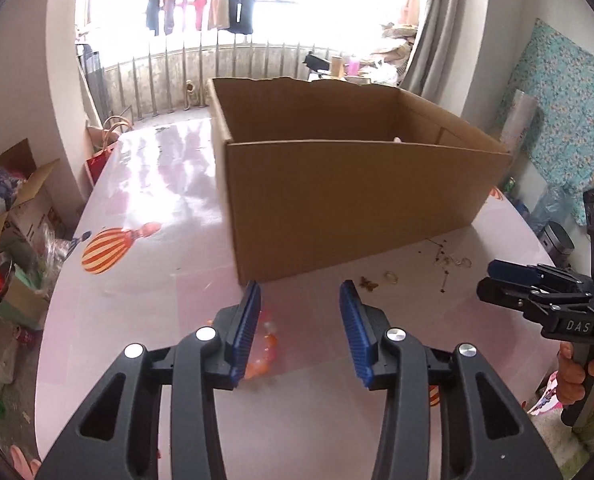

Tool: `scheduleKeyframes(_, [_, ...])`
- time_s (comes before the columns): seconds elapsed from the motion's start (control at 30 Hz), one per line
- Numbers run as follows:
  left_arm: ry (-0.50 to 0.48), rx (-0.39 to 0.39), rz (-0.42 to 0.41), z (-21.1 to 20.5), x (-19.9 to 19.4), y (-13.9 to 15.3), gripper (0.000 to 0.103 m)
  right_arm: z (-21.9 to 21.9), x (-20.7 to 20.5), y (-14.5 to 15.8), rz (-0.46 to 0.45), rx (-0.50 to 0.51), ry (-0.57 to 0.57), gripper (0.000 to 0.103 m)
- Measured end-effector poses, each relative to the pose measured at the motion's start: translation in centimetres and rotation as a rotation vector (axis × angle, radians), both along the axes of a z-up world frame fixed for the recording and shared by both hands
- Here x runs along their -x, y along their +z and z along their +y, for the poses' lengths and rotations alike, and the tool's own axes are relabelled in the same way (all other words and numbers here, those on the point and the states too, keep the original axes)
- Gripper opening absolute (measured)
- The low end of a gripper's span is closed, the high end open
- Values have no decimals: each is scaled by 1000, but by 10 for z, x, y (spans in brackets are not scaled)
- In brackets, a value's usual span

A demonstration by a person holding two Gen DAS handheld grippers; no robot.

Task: Organize jewelry
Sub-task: 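Move the left tool to the small bronze butterfly charm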

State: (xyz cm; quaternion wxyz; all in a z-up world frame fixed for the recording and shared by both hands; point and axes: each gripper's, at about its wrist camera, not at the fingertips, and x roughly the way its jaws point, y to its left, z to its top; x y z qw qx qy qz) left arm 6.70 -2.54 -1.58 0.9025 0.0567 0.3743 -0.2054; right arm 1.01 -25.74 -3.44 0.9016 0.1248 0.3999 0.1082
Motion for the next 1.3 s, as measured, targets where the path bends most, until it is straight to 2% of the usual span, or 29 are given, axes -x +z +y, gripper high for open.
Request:
scheduleKeyframes(0.1, [-62, -56, -8, -25, -5, -5, 40, 9, -1, 1, -13, -5, 34, 50])
scheduleKeyframes(0.27, [-118, -105, 29, -51, -20, -22, 40, 18, -2, -1, -19, 4, 66, 49])
scheduleKeyframes(0.53, [-140, -132, 75, -58, -33, -31, 28, 10, -6, -9, 4, -35, 58, 49])
scheduleKeyframes(0.7, [-139, -147, 66, -61, -33, -32, 27, 8, -11, -13, 15, -55, 59, 49])
scheduleKeyframes(0.83, [-158, -166, 57, -64, -31, -32, 20, 8, -11, -14, 18, -65, 60, 49])
scheduleKeyframes(1.03, [-154, -161, 69, -68, -32, -33, 18, 8, -7, -11, 14, -63, 60, 49])
scheduleKeyframes(1.17, [-143, -94, 123, -63, -38, -33, 18, 11, -8, -11, 11, -62, 54, 49])
scheduleKeyframes(1.3, [-132, -124, 97, -66, -37, -33, 18, 13, -7, -12, 13, -58, 49, 49])
